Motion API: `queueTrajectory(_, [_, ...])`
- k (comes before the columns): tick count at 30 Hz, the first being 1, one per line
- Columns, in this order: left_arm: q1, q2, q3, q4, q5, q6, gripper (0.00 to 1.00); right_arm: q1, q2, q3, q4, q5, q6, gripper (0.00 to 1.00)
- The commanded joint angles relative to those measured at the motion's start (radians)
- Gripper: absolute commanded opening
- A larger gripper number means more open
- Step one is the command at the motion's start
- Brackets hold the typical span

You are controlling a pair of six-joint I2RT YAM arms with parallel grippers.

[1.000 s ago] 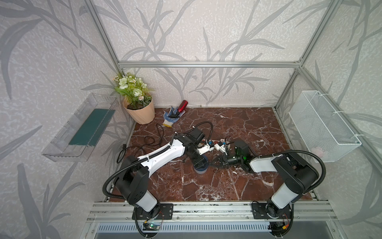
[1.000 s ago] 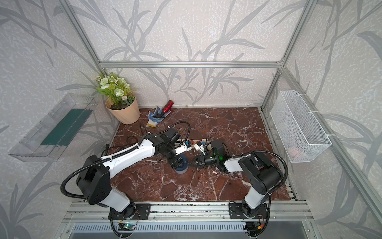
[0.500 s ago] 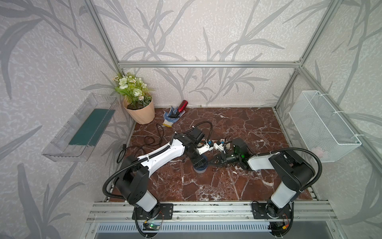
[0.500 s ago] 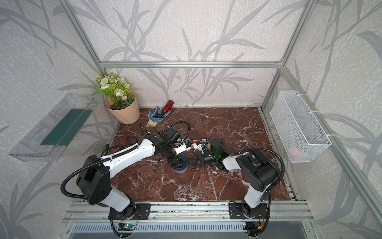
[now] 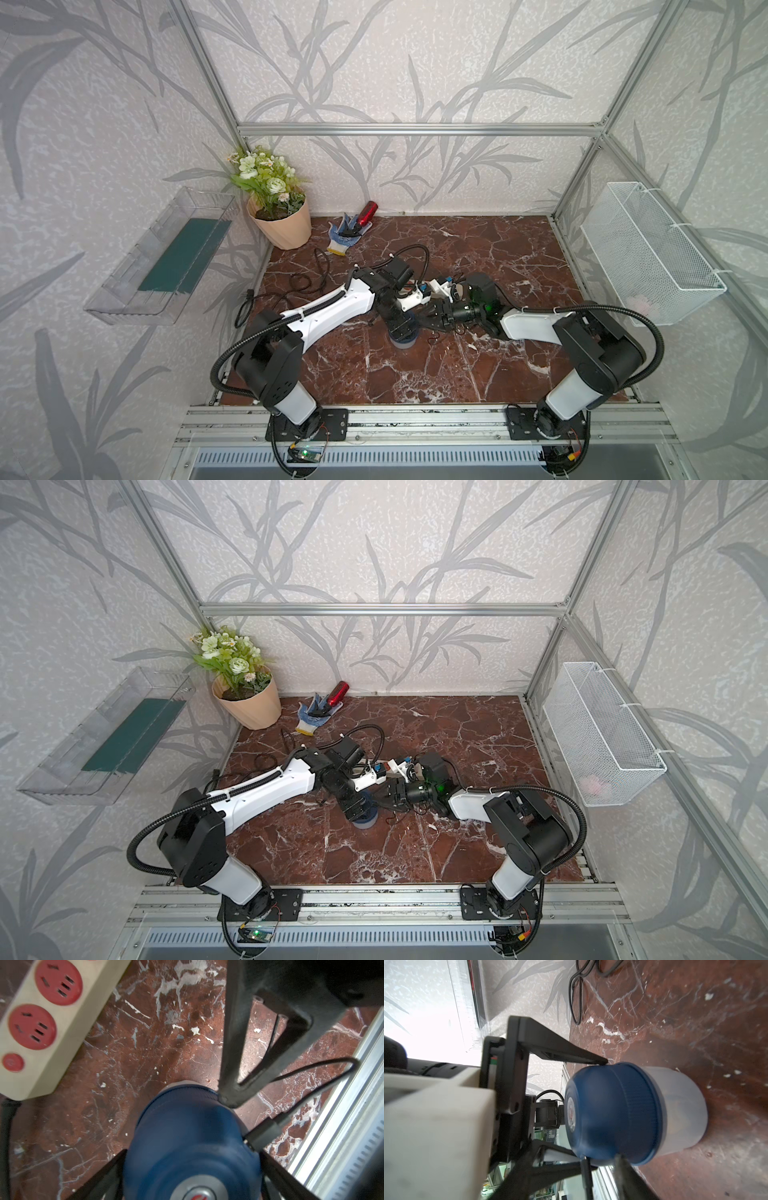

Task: Charge the cordless meat grinders
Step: Insert the charging cable into the plug, then reset both arms

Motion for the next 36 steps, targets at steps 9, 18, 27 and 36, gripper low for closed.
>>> queueTrajectory(9, [0.123, -0.252, 0.027, 0.008, -0.187, -0.266, 0.99, -0.181, -0.245, 0.079, -0.673, 0.268, -0.534, 0.99])
queueTrajectory(18, [0.3, -0.586, -0.589, 0.777, -0.94, -0.374, 0.99, -0.378, -0.279, 0.11, -0.71, 0.713, -0.8, 0.99])
queueTrajectory(27, [0.542, -0.35, -0.893, 1.58, -0.869, -0.323, 0.99, -0.634, -0.361, -0.093, -0.358, 0.756, -0.874, 0.99])
queueTrajectory(36, [0.638, -0.105, -0.763, 1.608, -0.702, -0.392, 0.99, -0.618, -0.277, -0.361, 0.288, 0.859, -1.001, 0.99])
